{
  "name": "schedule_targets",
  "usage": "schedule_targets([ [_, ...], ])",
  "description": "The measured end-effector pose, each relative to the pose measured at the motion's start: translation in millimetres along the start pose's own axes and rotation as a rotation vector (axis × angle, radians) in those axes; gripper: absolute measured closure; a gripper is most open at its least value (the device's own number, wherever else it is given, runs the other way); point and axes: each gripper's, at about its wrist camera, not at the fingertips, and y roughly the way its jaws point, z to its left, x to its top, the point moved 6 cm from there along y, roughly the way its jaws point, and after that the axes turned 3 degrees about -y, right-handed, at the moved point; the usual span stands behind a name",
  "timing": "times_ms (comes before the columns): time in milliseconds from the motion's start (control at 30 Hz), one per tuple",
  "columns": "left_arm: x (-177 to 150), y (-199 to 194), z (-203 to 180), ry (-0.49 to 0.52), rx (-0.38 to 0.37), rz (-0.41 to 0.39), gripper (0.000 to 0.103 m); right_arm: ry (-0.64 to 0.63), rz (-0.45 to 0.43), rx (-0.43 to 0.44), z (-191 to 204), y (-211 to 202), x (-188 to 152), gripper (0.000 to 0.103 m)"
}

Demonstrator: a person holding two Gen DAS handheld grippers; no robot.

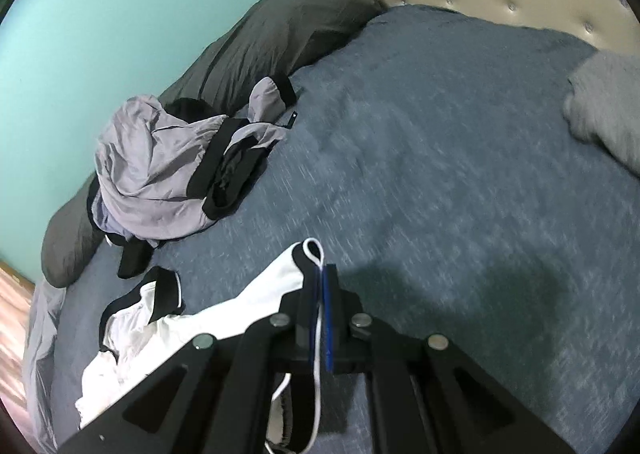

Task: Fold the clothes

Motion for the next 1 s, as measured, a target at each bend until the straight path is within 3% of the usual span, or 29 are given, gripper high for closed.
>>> schedule_targets([
  [433, 1, 1, 7, 0.003, 0.008, -0.001, 0.045, -0.011, 0.105, -0.114, -24, 52, -11, 0.101],
  [633, 0, 0, 5, 0.008, 0.005, -0.002, 0.045, 0.052, 0.115, -0.062, -33, 52, -20, 0.098],
  [700, 0, -1, 4, 0.011, 0.003, -0.003, 0.045, 0.079, 0.108, -0.055, -36, 43, -21, 0.092],
  [767, -1, -2, 3, 0.013, 0.003, -0.004, 0.045, 0.127, 0.1, -0.02, -38, 33, -23, 0.068],
  [833, -1, -2, 1, 0.015, 0.002, -0.007, 0.045, 0.181, 0.099, 0.052, -37, 20, -31, 0.06],
  [1000, 0, -3, -4, 0.024, -0.002, -0.011, 0.045, 0.117, 0.187, 0.129, -13, 8, -62, 0.059],
])
